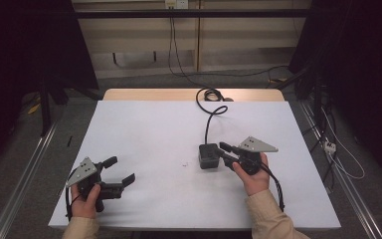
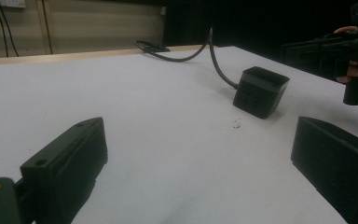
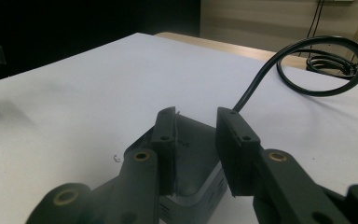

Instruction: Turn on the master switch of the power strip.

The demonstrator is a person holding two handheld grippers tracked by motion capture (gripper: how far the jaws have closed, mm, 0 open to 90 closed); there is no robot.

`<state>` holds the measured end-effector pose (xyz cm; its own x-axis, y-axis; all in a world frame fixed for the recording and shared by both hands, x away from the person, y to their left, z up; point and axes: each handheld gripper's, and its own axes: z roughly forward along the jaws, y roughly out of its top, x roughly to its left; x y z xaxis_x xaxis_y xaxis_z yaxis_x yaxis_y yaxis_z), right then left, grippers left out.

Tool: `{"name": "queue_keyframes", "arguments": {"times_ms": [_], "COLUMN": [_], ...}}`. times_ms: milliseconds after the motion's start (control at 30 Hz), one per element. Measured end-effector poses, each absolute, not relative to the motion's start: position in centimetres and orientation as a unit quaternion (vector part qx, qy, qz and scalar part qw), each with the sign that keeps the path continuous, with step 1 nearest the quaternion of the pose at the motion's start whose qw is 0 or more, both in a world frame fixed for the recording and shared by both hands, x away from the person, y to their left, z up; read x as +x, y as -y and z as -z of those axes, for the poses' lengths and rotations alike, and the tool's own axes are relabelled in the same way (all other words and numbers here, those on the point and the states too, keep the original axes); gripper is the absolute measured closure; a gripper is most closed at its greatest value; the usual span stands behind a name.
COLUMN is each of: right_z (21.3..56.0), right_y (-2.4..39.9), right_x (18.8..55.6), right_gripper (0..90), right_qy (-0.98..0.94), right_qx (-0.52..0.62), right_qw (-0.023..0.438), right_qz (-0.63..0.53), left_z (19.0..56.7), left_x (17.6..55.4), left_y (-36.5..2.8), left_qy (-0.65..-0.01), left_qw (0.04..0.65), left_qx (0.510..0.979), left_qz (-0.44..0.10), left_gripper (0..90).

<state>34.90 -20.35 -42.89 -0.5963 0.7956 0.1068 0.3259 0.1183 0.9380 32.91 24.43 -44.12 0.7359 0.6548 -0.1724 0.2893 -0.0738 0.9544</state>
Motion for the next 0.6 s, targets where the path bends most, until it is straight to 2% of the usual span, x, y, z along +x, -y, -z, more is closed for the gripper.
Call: {"name": "queue_keyframes", "arguments": {"times_ms": [600], "right_z": [43.01], "right_y": [19.72], "right_x": [35.32], "right_gripper": [77.2], "right_qy": [-0.72], "right_qx": [0.393], "right_qw": [0.202], "right_qz": [-0.535], "left_z": [44.16], "left_x": [32.96], "left_y": [-24.48], "left_qy": [-0.33], "left_qw": [0.595], "left_qx": [0.717], "left_qz": [-0.153], "left_gripper": [3.3]}}
